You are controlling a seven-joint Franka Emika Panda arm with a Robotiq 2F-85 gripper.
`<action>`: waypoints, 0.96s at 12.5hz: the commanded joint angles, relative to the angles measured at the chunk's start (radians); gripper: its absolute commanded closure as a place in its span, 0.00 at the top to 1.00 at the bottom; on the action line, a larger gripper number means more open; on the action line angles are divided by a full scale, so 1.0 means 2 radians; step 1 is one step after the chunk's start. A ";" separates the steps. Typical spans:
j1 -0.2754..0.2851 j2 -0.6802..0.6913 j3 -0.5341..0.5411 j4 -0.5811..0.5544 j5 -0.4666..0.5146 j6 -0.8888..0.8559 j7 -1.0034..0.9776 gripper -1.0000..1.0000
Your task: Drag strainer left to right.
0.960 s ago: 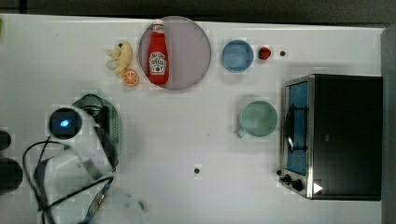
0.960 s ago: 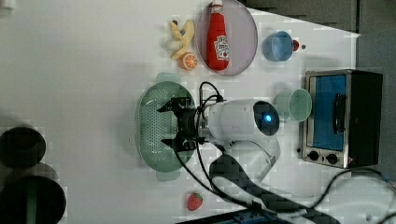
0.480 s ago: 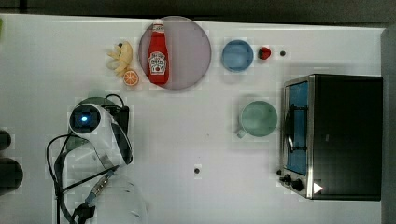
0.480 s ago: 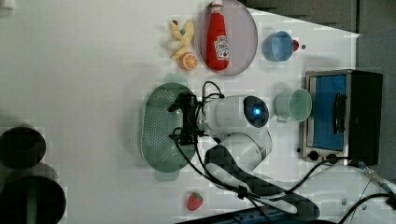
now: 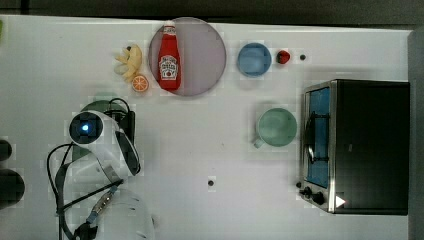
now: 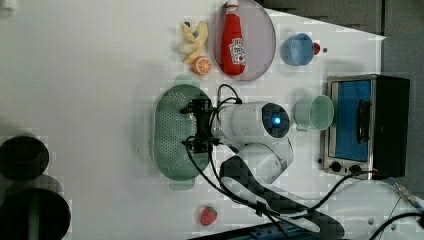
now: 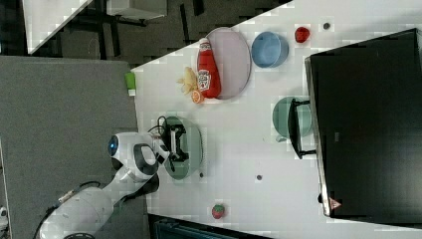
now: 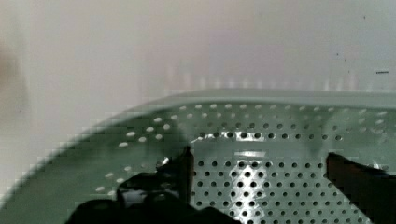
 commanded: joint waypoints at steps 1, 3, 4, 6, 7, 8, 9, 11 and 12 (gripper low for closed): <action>-0.017 -0.034 -0.019 -0.037 0.011 0.006 -0.020 1.00; -0.031 -0.046 -0.026 -0.054 0.011 0.007 -0.048 1.00; -0.040 -0.051 -0.029 -0.063 0.011 0.006 -0.062 1.00; -0.057 -0.061 -0.035 -0.078 0.011 0.011 -0.089 1.00; -0.066 -0.065 -0.038 -0.084 0.011 0.011 -0.100 1.00; -0.074 -0.069 -0.041 -0.088 0.011 0.012 -0.114 1.00; -0.081 -0.074 -0.045 -0.092 0.011 0.012 -0.128 1.00; -0.095 -0.082 -0.053 -0.100 0.011 0.012 -0.164 1.00; -0.101 -0.086 -0.057 -0.105 0.011 0.011 -0.182 1.00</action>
